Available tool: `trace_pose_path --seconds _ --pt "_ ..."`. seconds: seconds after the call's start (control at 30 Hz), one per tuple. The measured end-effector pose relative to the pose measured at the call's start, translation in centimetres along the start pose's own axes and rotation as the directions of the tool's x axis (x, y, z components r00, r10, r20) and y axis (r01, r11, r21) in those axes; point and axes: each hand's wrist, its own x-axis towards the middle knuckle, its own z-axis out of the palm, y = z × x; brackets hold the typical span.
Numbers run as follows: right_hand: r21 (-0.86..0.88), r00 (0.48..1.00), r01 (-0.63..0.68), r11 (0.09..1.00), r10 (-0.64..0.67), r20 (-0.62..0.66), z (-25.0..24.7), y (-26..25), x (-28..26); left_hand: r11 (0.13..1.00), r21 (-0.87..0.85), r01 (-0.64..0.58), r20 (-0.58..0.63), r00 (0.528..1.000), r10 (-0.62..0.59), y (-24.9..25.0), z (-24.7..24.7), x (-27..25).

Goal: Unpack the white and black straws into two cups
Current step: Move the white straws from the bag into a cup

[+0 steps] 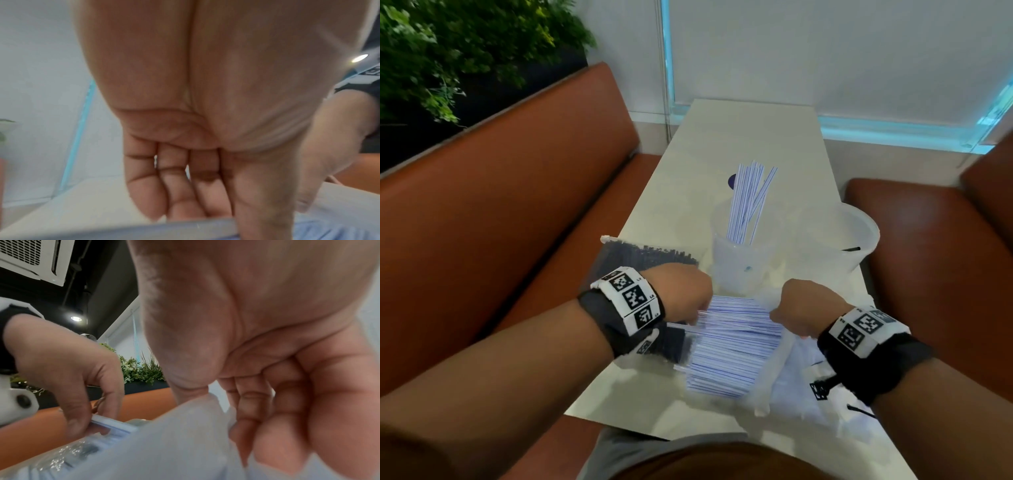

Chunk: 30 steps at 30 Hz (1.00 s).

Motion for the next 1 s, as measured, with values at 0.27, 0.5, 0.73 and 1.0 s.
trace_pose_path --seconds 0.27,0.5,0.73,1.0 --pt "0.028 0.997 0.026 0.999 -0.024 -0.072 0.7 0.0 0.4 0.985 -0.08 -0.155 -0.234 0.963 0.133 3.4 1.5 2.0" --pt "0.004 0.994 0.042 0.999 -0.041 -0.101 1.0 -0.4 0.7 0.99 -0.01 -0.142 -0.222 0.966 0.136 6.0 3.3 3.6" --pt "-0.04 0.988 0.065 0.997 -0.07 -0.138 0.5 0.2 1.0 0.997 0.038 -0.072 -0.244 0.967 0.079 6.1 2.2 3.4" --pt "0.033 0.967 0.169 0.985 -0.159 -0.198 1.1 0.9 1.5 0.983 0.178 -0.038 -0.255 0.963 0.084 1.6 1.9 1.3"
